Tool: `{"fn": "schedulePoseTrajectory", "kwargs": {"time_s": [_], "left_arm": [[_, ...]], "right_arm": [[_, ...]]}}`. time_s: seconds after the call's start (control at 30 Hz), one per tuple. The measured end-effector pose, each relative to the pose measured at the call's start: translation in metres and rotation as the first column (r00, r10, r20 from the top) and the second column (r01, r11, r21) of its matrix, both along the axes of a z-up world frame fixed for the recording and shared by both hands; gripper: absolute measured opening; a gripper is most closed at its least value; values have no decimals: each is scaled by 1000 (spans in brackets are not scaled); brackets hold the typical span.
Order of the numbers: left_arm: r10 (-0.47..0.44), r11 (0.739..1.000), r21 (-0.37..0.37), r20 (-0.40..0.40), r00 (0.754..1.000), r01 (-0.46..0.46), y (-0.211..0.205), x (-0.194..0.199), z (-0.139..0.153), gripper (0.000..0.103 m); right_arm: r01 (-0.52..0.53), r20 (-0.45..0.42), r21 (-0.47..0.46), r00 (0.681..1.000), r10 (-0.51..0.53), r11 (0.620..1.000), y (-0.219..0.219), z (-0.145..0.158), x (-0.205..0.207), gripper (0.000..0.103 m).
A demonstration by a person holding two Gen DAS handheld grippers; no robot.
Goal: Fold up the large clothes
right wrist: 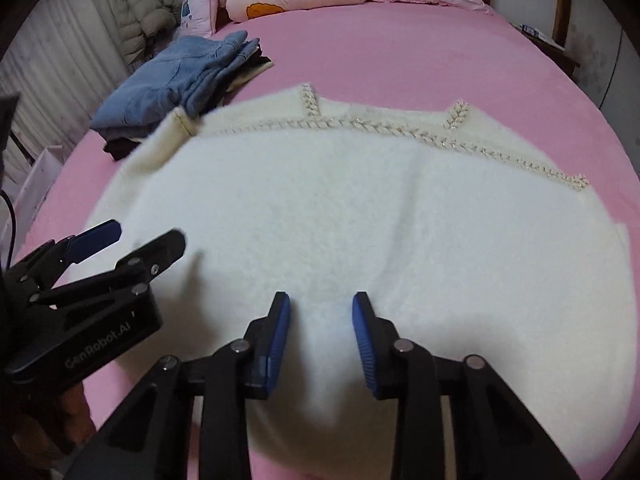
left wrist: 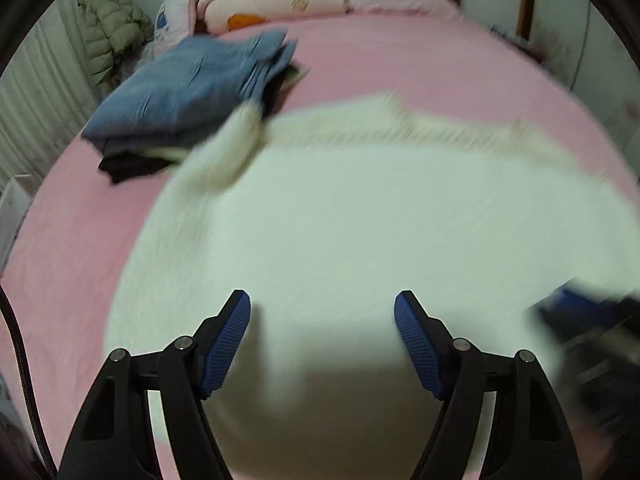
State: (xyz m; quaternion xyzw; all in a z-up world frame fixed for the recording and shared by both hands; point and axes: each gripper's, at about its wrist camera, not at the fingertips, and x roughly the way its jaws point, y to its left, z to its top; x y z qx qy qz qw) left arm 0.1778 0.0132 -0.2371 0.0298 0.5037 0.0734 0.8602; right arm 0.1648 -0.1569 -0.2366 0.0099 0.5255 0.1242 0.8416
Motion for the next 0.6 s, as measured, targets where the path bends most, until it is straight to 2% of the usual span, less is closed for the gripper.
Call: {"fn": "schedulePoseTrajectory", "kwargs": {"time_s": [0.07,0.13,0.17,0.23,0.27,0.33,0.43,0.53,0.6], "left_arm": [[-3,1000,-13,30,1000,3,15,-5,-4,74],[-14,999,29,43,999,12,27,-6,-3,74],[-17,999,44,50,999,15,33,-7,-3,74],[-14,998,68,57,998,10,47,-8,-2,74],[-13,997,79,61,998,8,53,-8,-1,74],[2,993,114,65,998,-10,67,-9,-2,74],[54,993,97,60,997,-60,91,-8,-4,75],[110,994,15,49,993,-111,108,-12,-8,80],[117,993,-6,43,992,-117,111,-10,-11,80]], "right_arm": [[25,27,-67,999,-24,997,-12,0,-4,30],[89,44,-129,995,-84,988,-41,0,-10,27],[114,46,-121,993,-109,986,-60,1,-14,26],[136,46,-117,990,-131,984,-93,6,-25,0],[147,52,-139,989,-141,979,-101,7,-30,0],[215,71,-296,977,-203,931,-122,5,-33,0],[323,57,-297,945,-321,898,-170,2,-44,0],[357,38,-214,933,-358,909,-193,1,-51,0],[334,48,-287,941,-334,898,-180,-2,-47,0]]}}
